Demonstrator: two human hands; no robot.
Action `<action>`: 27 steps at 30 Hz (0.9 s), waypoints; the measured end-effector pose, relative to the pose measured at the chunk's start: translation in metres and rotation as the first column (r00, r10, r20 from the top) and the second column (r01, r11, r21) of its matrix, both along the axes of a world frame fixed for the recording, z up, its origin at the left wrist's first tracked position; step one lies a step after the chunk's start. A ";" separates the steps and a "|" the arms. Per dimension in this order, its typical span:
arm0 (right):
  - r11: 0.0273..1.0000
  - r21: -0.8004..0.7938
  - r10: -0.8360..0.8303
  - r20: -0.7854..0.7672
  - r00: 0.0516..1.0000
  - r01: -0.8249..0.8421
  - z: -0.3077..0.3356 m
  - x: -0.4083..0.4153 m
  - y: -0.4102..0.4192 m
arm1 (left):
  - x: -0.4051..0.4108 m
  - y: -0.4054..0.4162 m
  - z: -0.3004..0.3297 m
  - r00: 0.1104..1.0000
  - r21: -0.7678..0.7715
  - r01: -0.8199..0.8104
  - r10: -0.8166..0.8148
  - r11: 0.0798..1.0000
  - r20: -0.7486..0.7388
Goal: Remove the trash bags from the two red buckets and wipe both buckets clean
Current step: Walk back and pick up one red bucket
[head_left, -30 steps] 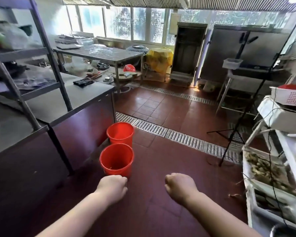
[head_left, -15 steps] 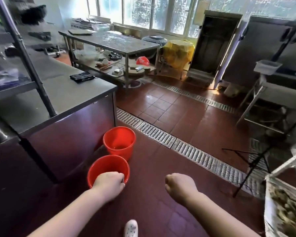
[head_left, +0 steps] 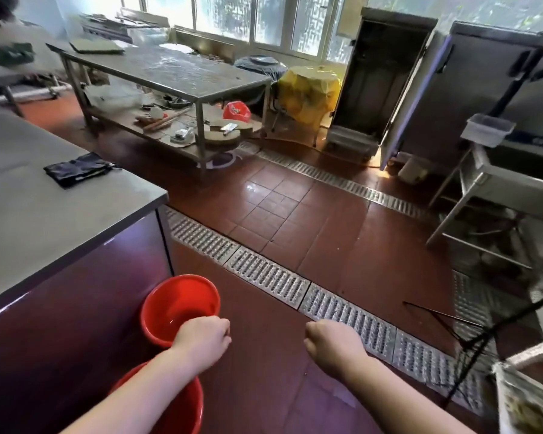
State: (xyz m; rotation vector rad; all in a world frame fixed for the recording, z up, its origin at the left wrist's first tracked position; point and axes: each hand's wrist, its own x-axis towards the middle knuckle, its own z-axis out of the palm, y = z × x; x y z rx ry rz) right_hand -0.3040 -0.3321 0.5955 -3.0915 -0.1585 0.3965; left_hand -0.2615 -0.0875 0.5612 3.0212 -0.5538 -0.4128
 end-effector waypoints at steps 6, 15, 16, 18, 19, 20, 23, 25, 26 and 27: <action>0.997 0.025 0.076 -0.037 0.996 -0.075 -0.027 0.150 -0.044 | 0.118 -0.031 -0.027 0.992 0.009 -0.123 0.123 0.992 -0.022; 0.930 -0.031 0.359 -0.146 0.922 -0.367 -0.027 0.367 -0.061 | 0.238 -0.052 -0.038 0.875 -0.039 -0.480 0.476 0.876 -0.085; 0.923 -0.026 0.376 -0.160 0.913 -0.385 -0.027 0.386 -0.054 | 0.243 -0.051 -0.042 0.855 -0.037 -0.514 0.507 0.857 -0.108; 0.905 -0.012 0.415 -0.197 0.888 -0.425 -0.032 0.420 -0.035 | 0.252 -0.044 -0.051 0.804 -0.029 -0.583 0.572 0.812 -0.160; 0.894 -0.005 0.438 -0.209 0.874 -0.449 -0.036 0.436 -0.023 | 0.259 -0.039 -0.056 0.778 -0.021 -0.615 0.603 0.788 -0.179; 0.882 0.000 0.460 -0.214 0.862 -0.471 -0.040 0.452 -0.011 | 0.266 -0.032 -0.060 0.753 -0.013 -0.644 0.630 0.765 -0.191; 0.844 0.005 0.526 -0.207 0.825 -0.537 -0.051 0.496 0.026 | 0.292 -0.007 -0.076 0.685 0.000 -0.715 0.701 0.699 -0.199; 0.819 0.011 0.563 -0.205 0.801 -0.573 -0.058 0.523 0.049 | 0.312 0.011 -0.085 0.643 -0.016 -0.758 0.742 0.653 -0.189; 0.810 0.012 0.575 -0.217 0.789 -0.587 -0.060 0.536 0.061 | 0.322 0.019 -0.088 0.622 -0.024 -0.777 0.760 0.629 -0.191; 0.797 0.009 0.589 -0.231 0.774 -0.604 -0.061 0.548 0.072 | 0.332 0.027 -0.092 0.599 -0.032 -0.796 0.777 0.605 -0.195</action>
